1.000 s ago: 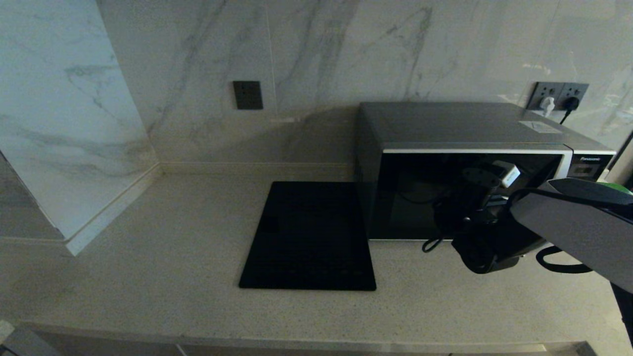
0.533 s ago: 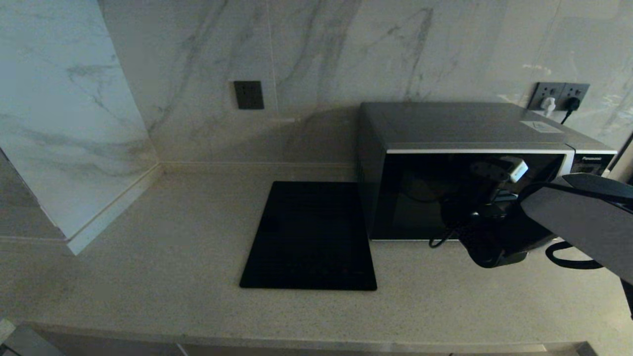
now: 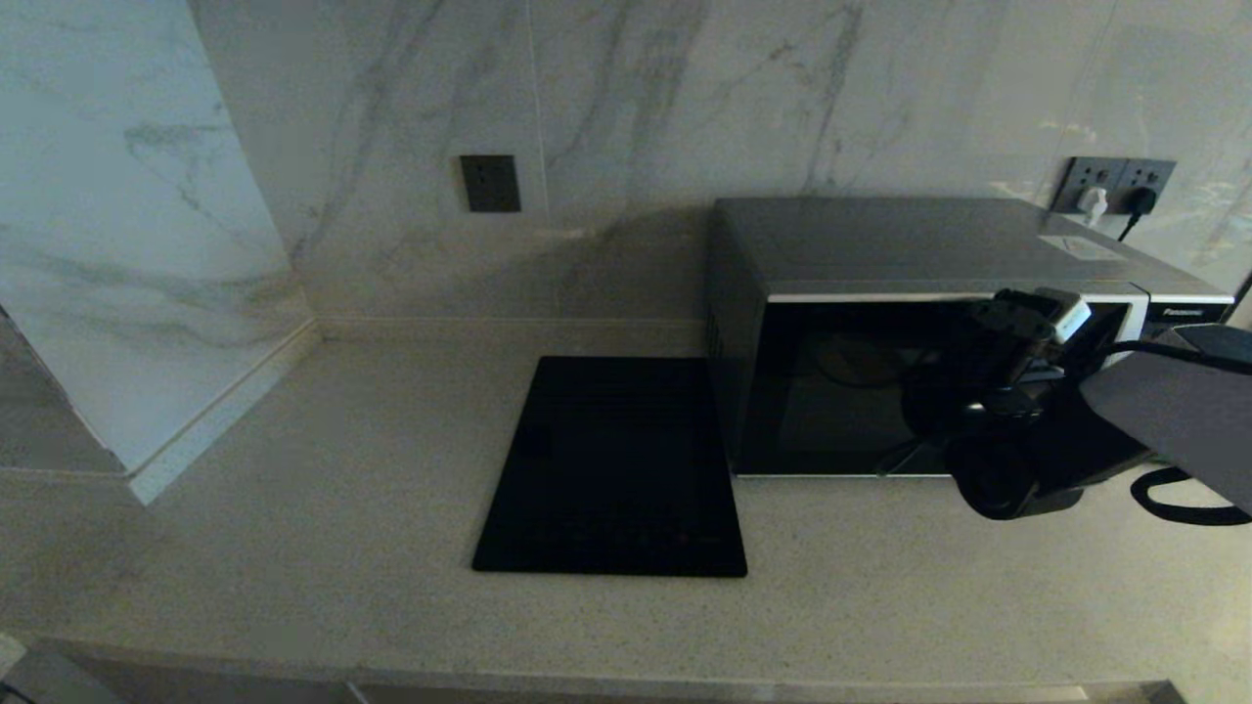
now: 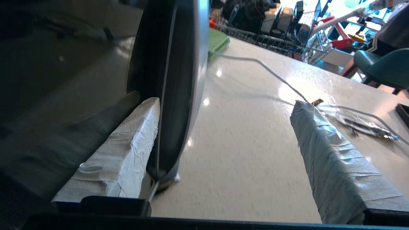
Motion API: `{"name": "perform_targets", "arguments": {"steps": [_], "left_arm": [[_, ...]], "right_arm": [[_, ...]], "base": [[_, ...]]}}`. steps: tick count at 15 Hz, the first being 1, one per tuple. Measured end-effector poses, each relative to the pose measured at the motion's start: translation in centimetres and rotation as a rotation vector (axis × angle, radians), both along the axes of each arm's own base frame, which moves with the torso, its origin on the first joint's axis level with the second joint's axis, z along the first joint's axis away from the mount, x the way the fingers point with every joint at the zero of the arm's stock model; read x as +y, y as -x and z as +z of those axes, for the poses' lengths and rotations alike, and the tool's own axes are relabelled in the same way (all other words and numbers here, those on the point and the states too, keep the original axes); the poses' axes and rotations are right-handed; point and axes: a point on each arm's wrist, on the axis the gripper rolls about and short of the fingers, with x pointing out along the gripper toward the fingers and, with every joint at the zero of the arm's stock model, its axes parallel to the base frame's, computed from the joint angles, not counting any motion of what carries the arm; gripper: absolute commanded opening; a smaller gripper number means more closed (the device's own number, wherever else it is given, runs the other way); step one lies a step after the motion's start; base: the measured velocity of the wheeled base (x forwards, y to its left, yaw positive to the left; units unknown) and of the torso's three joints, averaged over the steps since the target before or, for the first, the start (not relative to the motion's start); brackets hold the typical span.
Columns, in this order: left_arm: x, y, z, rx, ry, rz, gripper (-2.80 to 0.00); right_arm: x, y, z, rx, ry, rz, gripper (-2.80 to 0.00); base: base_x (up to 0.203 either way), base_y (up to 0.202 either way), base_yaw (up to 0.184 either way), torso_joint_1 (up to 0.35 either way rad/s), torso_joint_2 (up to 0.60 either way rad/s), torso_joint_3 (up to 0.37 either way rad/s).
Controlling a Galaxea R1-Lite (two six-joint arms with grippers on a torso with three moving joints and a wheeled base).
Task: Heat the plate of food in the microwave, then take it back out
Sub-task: Open the microwave oven
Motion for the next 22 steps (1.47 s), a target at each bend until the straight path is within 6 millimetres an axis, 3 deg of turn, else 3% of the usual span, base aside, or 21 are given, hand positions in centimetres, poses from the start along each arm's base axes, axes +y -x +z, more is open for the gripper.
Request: {"name": "perform_targets", "arguments": {"steps": [5,13,22], "left_arm": [[0.0,0.0,0.0,0.0,0.0,-0.001,-2.8],[0.0,0.0,0.0,0.0,0.0,0.0,-2.8],[0.0,0.0,0.0,0.0,0.0,0.0,-2.8]], "right_arm": [[-0.8,0.8,0.2,-0.006,0.0,-0.012,0.0],[-0.9,1.0,-3.0,0.037,0.004,-0.029,0.0],[-1.5,0.8,-4.5,0.052,0.005,-0.049,0.0]], "base": [[0.0,0.0,0.0,0.0,0.0,0.0],[0.0,0.0,0.0,0.0,0.0,0.0],[0.0,0.0,0.0,0.0,0.0,0.0]]}}
